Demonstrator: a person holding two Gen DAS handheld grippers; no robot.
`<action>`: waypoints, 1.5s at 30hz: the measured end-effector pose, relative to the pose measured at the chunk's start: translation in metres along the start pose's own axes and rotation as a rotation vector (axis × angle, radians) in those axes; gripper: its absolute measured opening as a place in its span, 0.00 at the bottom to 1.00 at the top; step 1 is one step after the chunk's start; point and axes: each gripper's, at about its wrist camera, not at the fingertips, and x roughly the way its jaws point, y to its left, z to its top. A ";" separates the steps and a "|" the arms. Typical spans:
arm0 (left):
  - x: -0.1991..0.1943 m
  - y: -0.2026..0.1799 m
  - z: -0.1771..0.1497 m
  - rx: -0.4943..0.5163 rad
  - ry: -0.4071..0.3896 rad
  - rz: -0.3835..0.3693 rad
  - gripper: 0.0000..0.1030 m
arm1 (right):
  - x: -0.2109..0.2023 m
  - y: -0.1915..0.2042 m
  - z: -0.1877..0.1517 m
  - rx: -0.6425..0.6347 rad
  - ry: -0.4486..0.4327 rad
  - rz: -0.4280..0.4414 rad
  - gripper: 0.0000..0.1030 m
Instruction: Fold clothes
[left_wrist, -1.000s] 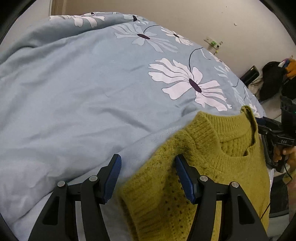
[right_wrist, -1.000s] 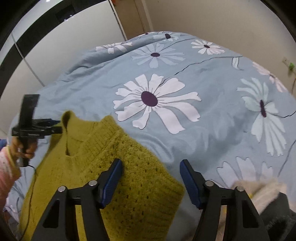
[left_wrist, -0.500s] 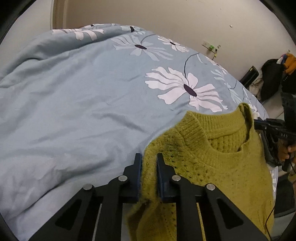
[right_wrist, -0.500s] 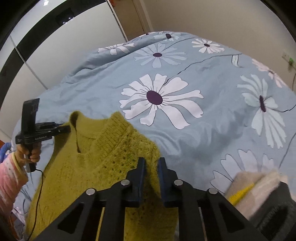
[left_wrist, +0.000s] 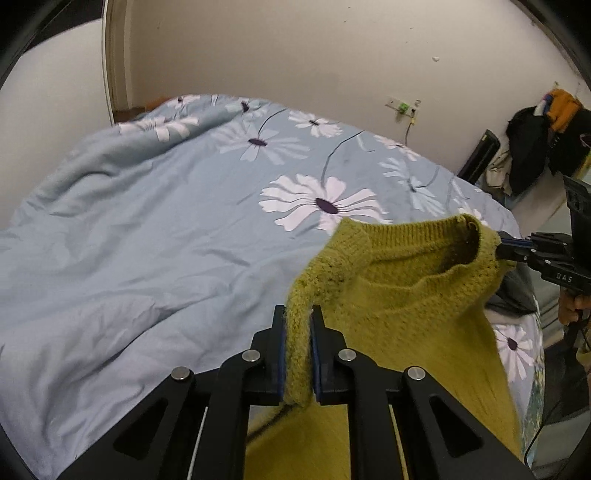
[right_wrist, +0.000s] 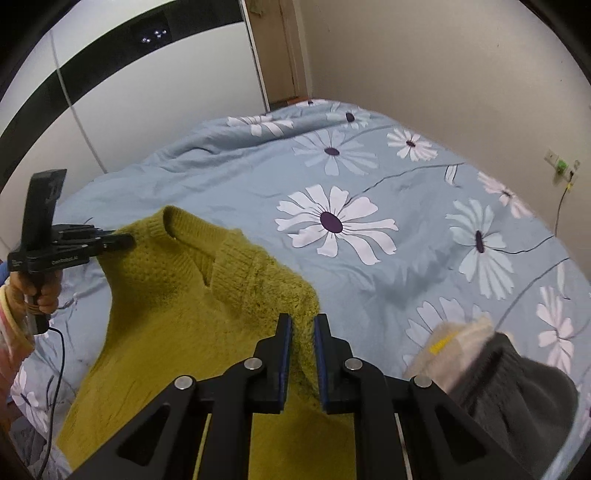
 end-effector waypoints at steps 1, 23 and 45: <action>-0.009 -0.004 -0.004 0.001 -0.006 0.000 0.11 | -0.011 0.005 -0.005 -0.001 -0.010 -0.002 0.13; -0.081 -0.031 -0.214 -0.267 -0.035 -0.048 0.08 | -0.089 0.039 -0.205 0.207 -0.068 0.119 0.01; -0.007 -0.009 -0.232 -0.797 0.096 -0.192 0.60 | -0.005 -0.012 -0.240 0.776 -0.071 0.254 0.48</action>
